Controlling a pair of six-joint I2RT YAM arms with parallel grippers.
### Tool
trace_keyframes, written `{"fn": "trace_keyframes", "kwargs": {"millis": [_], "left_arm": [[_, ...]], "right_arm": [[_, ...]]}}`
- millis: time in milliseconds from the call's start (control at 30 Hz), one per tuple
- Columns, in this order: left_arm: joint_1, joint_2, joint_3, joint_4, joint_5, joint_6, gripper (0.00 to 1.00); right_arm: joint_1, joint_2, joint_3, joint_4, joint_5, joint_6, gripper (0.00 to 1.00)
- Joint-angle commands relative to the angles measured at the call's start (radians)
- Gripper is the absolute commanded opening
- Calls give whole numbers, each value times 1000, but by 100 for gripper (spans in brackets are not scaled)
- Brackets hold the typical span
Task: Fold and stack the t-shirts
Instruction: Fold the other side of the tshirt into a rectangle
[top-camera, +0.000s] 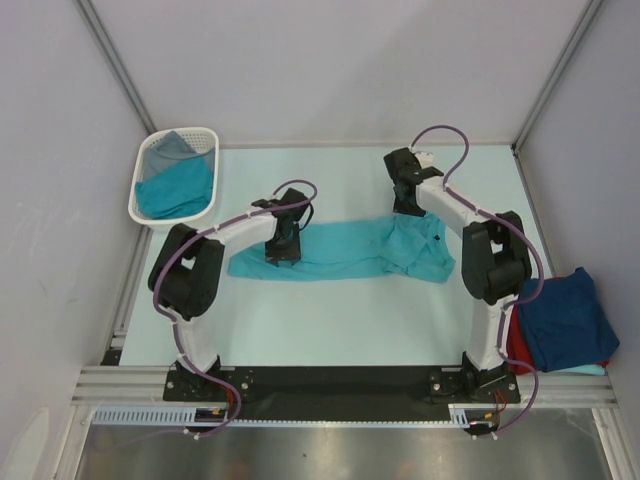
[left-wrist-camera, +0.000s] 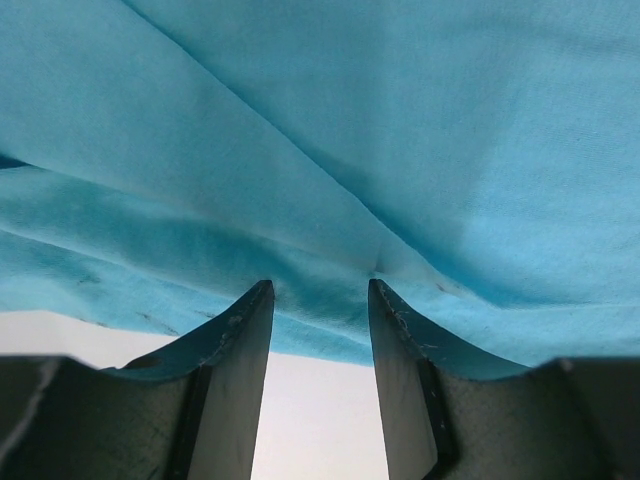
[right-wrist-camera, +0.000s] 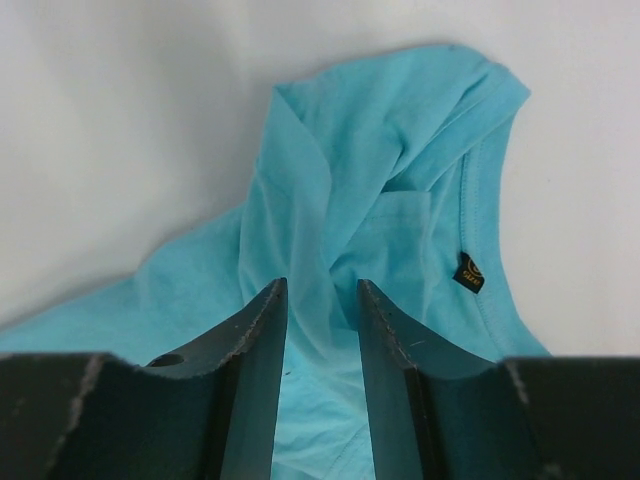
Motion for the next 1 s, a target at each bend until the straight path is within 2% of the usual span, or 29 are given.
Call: {"fn": "trace_keyframes", "kwargs": {"millis": [0,300,433,533,567,967], "left_arm": [[-8,10,13,17,23,-5,48],[-8,4,14,17,21,-4,48],[-8,7,17,17,23,-4,48],[-8,10,23,14,21,-2,48],[-8,12,25,14,21,-1,48],[-8,25,45,12,24,6,48]], "right_arm": [[13,19,7,-3,-2,14,40],[1,58,10,-18,-15,23,35],[-10,78,20,-43,-26,33,29],[-16,76,14,-50,-23,42,11],[-17,67,13,-53,-12,45,0],[-36,-2,-61,-135,95,128,0]]}}
